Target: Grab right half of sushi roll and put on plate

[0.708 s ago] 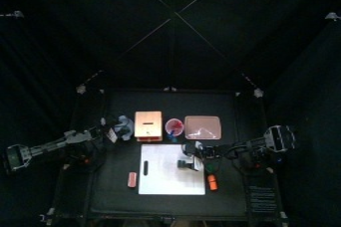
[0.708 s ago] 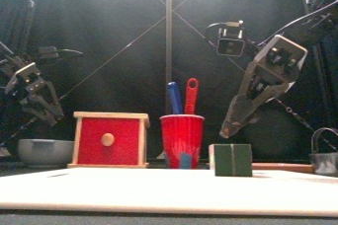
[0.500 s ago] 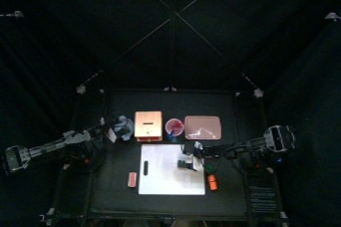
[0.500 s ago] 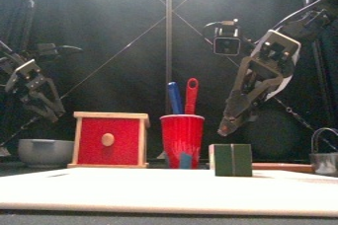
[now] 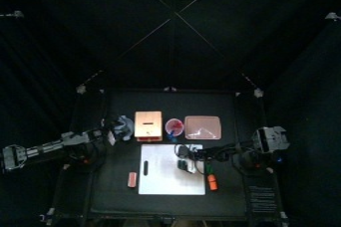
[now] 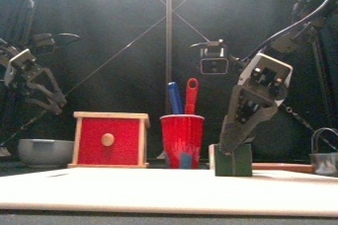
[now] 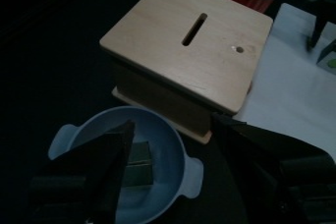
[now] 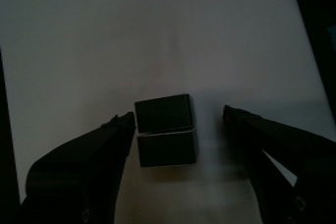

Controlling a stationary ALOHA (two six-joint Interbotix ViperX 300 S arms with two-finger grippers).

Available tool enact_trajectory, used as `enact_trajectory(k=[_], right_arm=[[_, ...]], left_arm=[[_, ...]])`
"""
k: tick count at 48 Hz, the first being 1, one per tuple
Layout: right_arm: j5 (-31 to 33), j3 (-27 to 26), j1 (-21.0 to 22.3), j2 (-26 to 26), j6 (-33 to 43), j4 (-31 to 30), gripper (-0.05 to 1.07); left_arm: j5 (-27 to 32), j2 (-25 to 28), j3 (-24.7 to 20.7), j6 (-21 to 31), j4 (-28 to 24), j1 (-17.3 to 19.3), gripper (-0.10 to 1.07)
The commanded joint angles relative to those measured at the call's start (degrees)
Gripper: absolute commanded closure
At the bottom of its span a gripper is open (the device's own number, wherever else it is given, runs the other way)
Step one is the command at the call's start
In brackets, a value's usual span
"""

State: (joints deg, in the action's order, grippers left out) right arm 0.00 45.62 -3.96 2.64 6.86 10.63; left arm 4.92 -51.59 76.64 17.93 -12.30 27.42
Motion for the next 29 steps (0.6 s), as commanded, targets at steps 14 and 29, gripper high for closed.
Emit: enact_trajectory(k=[14, 29], right_arm=[[2.0, -1.6, 0.4, -2.6, -0.1, -1.6, 0.39], [5.1, 2.5, 4.0, -15.1, 0.0, -4.0, 0.44]], left_arm=[[-0.5, 0.1, -0.7, 0.0, 0.1, -0.1, 0.02], [-0.4, 0.1, -0.6, 0.1, 0.2, 0.0, 0.02]])
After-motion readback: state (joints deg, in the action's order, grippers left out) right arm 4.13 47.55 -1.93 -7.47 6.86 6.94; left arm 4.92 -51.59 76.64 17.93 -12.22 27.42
